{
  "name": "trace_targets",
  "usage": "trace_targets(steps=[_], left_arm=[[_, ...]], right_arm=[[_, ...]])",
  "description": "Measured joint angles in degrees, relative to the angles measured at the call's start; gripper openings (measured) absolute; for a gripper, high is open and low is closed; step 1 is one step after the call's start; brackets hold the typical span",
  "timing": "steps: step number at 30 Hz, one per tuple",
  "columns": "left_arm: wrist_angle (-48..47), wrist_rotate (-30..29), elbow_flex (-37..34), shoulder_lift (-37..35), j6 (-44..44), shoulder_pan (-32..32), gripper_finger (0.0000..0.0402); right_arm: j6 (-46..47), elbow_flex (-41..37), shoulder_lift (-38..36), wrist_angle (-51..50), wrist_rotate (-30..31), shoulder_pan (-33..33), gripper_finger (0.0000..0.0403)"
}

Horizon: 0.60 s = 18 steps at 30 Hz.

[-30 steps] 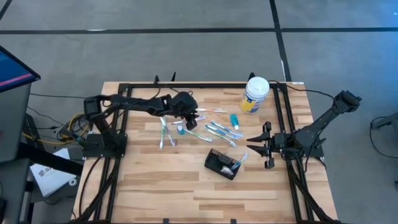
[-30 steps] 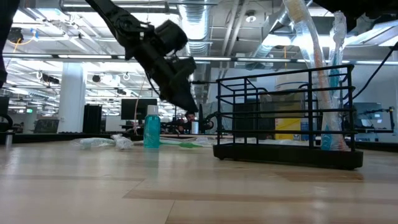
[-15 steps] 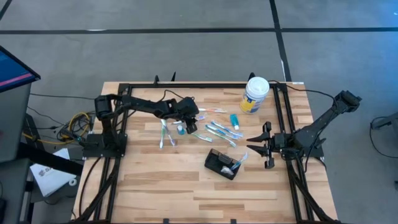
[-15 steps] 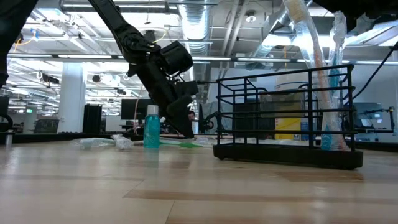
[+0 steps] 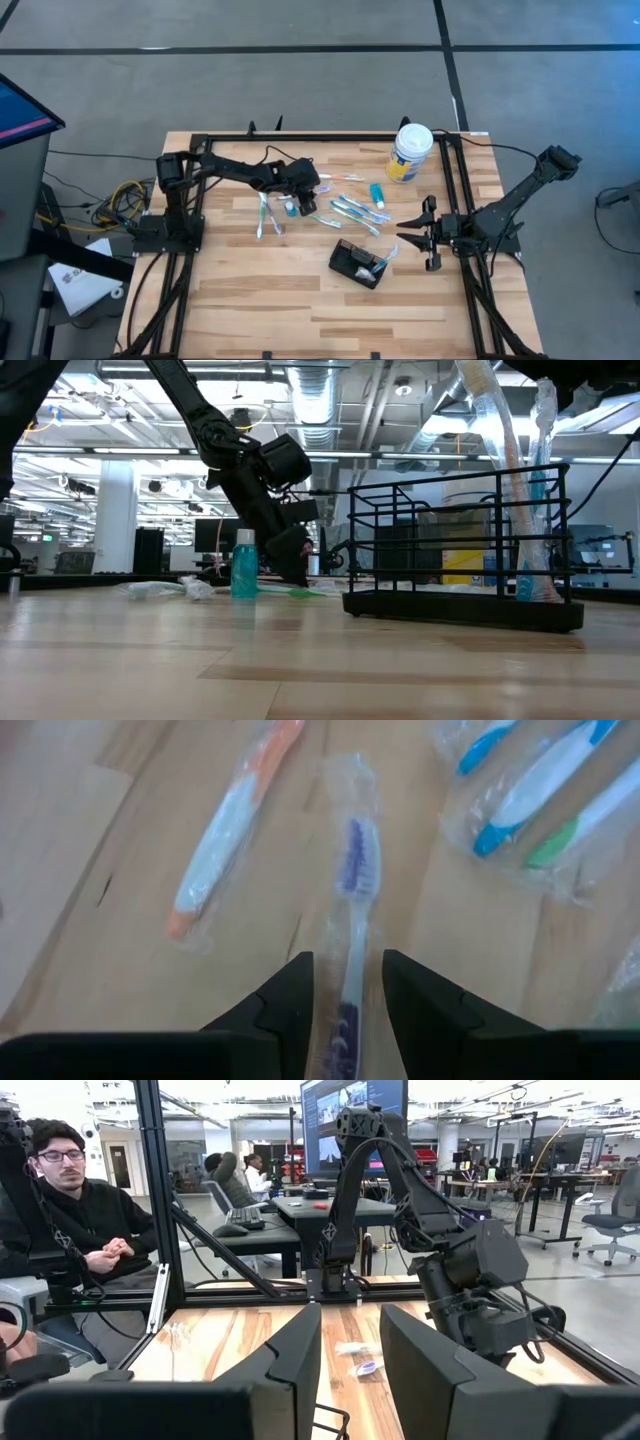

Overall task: Pick & Place toothbrushing station
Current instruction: Put the top violet toothbrush into the mesh organizer

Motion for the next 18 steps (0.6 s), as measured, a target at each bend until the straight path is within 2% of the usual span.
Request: trace_targets(steps=[11,18], left_arm=[[0.98,0.08,0.07,1.21,-0.03,0.02,0.0078],[0.97,0.11,0.08,1.27,-0.22,0.09,0.001]], right_arm=[[0.0,0.0,0.0,0.0,-0.02,0.0,0.0098],[0.0,0.0,0.0,-0.02,-0.02,0.0,0.0098]])
